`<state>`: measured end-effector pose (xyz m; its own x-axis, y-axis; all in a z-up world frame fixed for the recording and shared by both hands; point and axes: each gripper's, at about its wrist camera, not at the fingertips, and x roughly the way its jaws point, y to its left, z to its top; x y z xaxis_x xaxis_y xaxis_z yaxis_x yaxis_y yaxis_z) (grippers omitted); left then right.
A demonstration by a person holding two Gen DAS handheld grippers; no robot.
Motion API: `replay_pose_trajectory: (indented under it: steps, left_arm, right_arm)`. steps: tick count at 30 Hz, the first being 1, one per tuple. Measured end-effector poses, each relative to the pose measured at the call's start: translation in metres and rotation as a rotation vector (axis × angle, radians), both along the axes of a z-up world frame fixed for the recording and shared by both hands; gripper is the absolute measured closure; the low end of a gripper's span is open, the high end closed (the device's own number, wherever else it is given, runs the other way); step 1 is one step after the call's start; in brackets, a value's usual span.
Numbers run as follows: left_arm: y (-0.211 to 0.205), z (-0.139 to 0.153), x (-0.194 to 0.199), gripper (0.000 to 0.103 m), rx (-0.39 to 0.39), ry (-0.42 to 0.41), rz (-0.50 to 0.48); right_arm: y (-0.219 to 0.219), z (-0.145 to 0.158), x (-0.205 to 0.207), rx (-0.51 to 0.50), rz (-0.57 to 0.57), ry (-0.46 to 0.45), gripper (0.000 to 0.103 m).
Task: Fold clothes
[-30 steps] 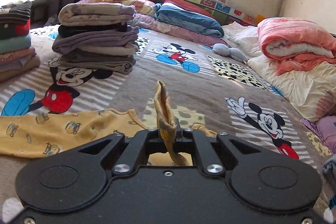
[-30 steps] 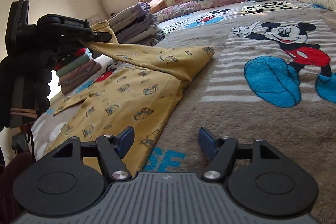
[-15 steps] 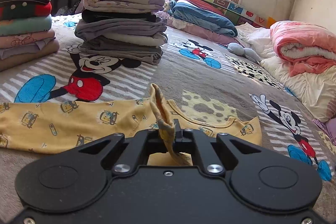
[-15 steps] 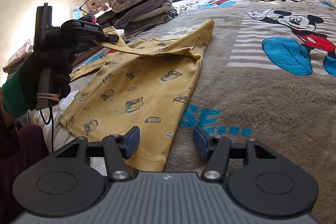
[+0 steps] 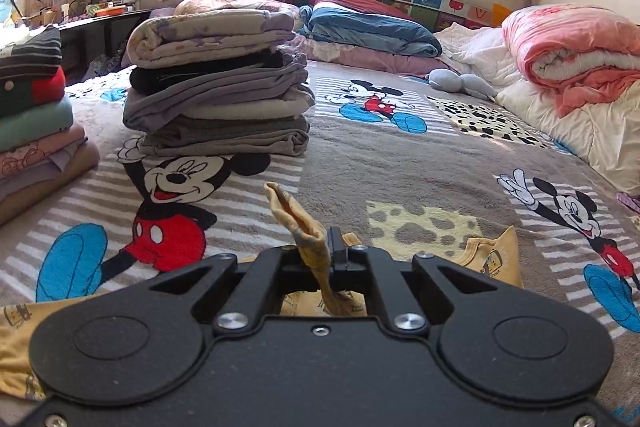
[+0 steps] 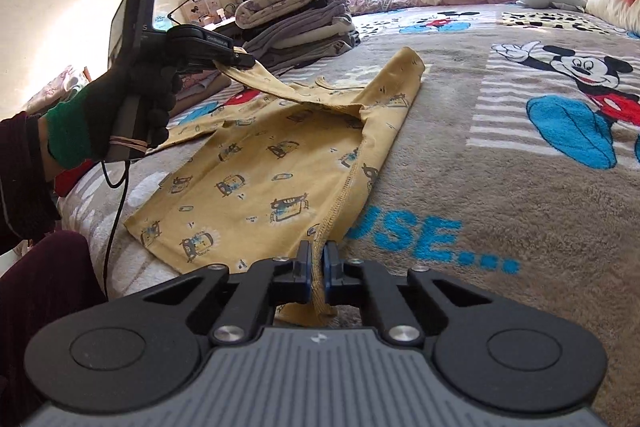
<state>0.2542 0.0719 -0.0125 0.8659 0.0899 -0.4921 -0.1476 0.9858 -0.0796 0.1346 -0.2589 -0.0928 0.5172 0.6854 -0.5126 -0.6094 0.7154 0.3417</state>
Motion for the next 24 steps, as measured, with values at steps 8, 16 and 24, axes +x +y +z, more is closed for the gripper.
replay_pose_trajectory:
  steps: [8, 16, 24]
  left_arm:
    - [0.005, 0.035, 0.005, 0.100, 0.034, -0.076, -0.021]
    - [0.018, 0.034, 0.011, 0.100, 0.040, -0.052, 0.001]
    - [0.018, 0.032, 0.011, 0.100, 0.034, -0.050, -0.007]
  right_arm:
    - [0.025, 0.011, 0.000, -0.004, 0.061, -0.033, 0.096]
    - [0.056, 0.019, -0.006, -0.082, 0.120, -0.100, 0.089]
    - [0.066, 0.025, -0.022, -0.020, 0.235, -0.116, 0.059]
